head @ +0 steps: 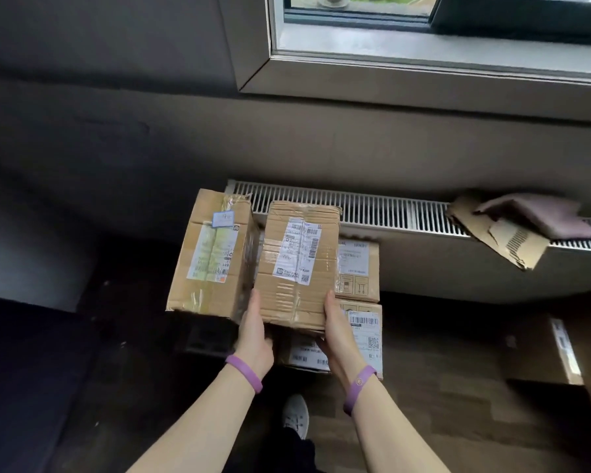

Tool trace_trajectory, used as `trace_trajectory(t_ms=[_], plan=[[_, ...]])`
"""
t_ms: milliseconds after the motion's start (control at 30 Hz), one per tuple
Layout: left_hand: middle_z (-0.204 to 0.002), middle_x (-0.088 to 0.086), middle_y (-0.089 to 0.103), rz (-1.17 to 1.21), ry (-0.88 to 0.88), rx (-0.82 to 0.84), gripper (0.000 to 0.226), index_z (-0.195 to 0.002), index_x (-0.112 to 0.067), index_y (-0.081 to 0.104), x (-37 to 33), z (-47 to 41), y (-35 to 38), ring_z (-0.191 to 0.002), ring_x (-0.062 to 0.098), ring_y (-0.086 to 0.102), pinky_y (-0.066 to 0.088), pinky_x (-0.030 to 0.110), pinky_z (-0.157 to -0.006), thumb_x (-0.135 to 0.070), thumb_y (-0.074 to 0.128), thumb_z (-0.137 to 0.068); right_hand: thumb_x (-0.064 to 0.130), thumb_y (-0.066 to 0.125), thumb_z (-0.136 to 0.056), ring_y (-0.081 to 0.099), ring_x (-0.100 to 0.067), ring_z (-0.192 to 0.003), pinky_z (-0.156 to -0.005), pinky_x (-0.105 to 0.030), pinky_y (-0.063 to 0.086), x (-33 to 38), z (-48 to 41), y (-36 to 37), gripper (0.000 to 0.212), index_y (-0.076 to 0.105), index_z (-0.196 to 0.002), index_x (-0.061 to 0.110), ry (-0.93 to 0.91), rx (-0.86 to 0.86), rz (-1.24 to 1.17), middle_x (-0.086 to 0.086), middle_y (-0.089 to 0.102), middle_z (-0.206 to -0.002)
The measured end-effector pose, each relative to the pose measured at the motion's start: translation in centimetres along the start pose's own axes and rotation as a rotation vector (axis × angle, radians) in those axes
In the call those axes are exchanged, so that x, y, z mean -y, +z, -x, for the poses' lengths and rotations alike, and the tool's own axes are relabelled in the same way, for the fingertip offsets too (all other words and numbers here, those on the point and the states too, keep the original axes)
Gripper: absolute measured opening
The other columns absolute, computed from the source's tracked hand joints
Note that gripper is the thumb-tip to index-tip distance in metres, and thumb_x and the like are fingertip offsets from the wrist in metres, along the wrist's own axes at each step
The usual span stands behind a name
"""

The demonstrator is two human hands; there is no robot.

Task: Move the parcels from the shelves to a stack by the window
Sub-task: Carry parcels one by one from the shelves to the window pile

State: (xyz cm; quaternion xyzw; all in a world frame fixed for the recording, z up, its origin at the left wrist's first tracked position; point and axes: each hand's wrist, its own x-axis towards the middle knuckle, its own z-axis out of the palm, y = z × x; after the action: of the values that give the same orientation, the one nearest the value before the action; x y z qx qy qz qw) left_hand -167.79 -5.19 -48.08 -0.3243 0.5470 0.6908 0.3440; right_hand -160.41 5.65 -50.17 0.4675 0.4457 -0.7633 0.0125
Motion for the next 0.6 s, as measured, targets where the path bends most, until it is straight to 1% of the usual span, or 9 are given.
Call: trace_trajectory(t_ms=[100, 167, 200, 233, 300, 333, 367, 467, 600], plan=[[-0.125, -0.008, 0.066, 0.011, 0.022, -0.025, 0.047, -0.127, -0.031, 0.061, -0.1, -0.4, 0.3, -0.113, 0.012, 0.056, 0.034, 0.034, -0.108, -0.059, 0.055, -0.090, 0.066, 0.040, -0.095, 0.050, -0.014, -0.133, -0.118, -0.046, 0.034, 0.4, -0.5, 0.2, 0.062, 0.047, -0.146, 0.032, 0.002, -0.006, 0.020, 0.010, 0.056, -0.144], [-0.127, -0.007, 0.065, 0.016, 0.032, -0.024, 0.048, -0.128, -0.030, 0.060, -0.2, -0.7, 0.5, -0.120, 0.015, 0.055, 0.033, 0.039, -0.113, -0.058, 0.055, -0.090, 0.066, 0.040, -0.095, 0.050, -0.012, -0.133, -0.118, -0.045, 0.034, 0.6, -0.9, 0.4, 0.061, 0.047, -0.146, 0.033, 0.008, -0.009, 0.026, 0.012, 0.055, -0.144], [-0.126, -0.006, 0.065, 0.013, 0.034, -0.025, 0.046, -0.126, -0.030, 0.061, -0.3, -0.9, 0.6, -0.120, 0.016, 0.056, 0.034, 0.040, -0.113, -0.058, 0.056, -0.090, 0.066, 0.039, -0.096, 0.051, -0.011, -0.131, -0.118, -0.045, 0.034, 0.7, -1.0, 0.4, 0.060, 0.047, -0.146, 0.034, 0.012, -0.005, 0.028, 0.012, 0.056, -0.143], [-0.123, -0.007, 0.066, 0.010, 0.036, -0.024, 0.042, -0.122, -0.030, 0.063, -0.4, -1.0, 0.6, -0.118, 0.016, 0.057, 0.037, 0.039, -0.110, -0.057, 0.056, -0.090, 0.066, 0.039, -0.096, 0.052, -0.010, -0.131, -0.118, -0.045, 0.035, 0.8, -1.1, 0.4, 0.059, 0.048, -0.145, 0.035, 0.015, 0.001, 0.032, 0.013, 0.057, -0.142], [-0.114, -0.009, 0.069, 0.005, 0.048, -0.022, 0.032, -0.111, -0.032, 0.065, -0.6, -1.3, 0.8, -0.107, 0.011, 0.061, 0.044, 0.032, -0.095, -0.055, 0.057, -0.091, 0.066, 0.038, -0.096, 0.051, -0.012, -0.132, -0.118, -0.046, 0.034, 1.0, -1.3, 0.4, 0.058, 0.048, -0.145, 0.035, 0.010, 0.012, 0.041, 0.012, 0.056, -0.142], [-0.111, -0.010, 0.069, -0.001, 0.053, -0.027, 0.029, -0.108, -0.033, 0.065, -0.7, -1.4, 0.8, -0.102, 0.008, 0.061, 0.043, 0.030, -0.090, -0.055, 0.058, -0.090, 0.065, 0.038, -0.097, 0.051, -0.013, -0.133, -0.118, -0.046, 0.034, 1.1, -1.4, 0.4, 0.058, 0.048, -0.145, 0.035, 0.006, 0.013, 0.044, 0.012, 0.056, -0.143], [-0.109, -0.012, 0.068, -0.009, 0.054, -0.031, 0.029, -0.109, -0.034, 0.063, -0.9, -1.5, 0.9, -0.099, 0.006, 0.059, 0.041, 0.030, -0.089, -0.055, 0.058, -0.090, 0.065, 0.038, -0.097, 0.051, -0.014, -0.133, -0.118, -0.047, 0.035, 1.1, -1.5, 0.5, 0.058, 0.048, -0.145, 0.034, 0.002, 0.009, 0.046, 0.011, 0.057, -0.142], [-0.110, -0.012, 0.064, -0.036, 0.052, -0.031, 0.038, -0.120, -0.033, 0.058, -1.0, -2.1, 0.8, -0.102, 0.008, 0.055, 0.039, 0.032, -0.097, -0.056, 0.058, -0.090, 0.063, 0.039, -0.098, 0.052, -0.015, -0.133, -0.118, -0.046, 0.035, 1.4, -1.6, 0.7, 0.058, 0.049, -0.145, 0.031, -0.004, -0.002, 0.058, 0.008, 0.058, -0.142], [-0.107, -0.014, 0.063, -0.056, 0.045, -0.039, 0.039, -0.118, -0.035, 0.057, -0.8, -2.5, 0.3, -0.106, 0.013, 0.053, 0.037, 0.034, -0.101, -0.059, 0.059, -0.088, 0.064, 0.036, -0.098, 0.050, -0.015, -0.133, -0.118, -0.043, 0.031, 1.8, -1.1, 0.8, 0.058, 0.047, -0.146, 0.032, 0.005, -0.001, 0.098, 0.009, 0.056, -0.144]])
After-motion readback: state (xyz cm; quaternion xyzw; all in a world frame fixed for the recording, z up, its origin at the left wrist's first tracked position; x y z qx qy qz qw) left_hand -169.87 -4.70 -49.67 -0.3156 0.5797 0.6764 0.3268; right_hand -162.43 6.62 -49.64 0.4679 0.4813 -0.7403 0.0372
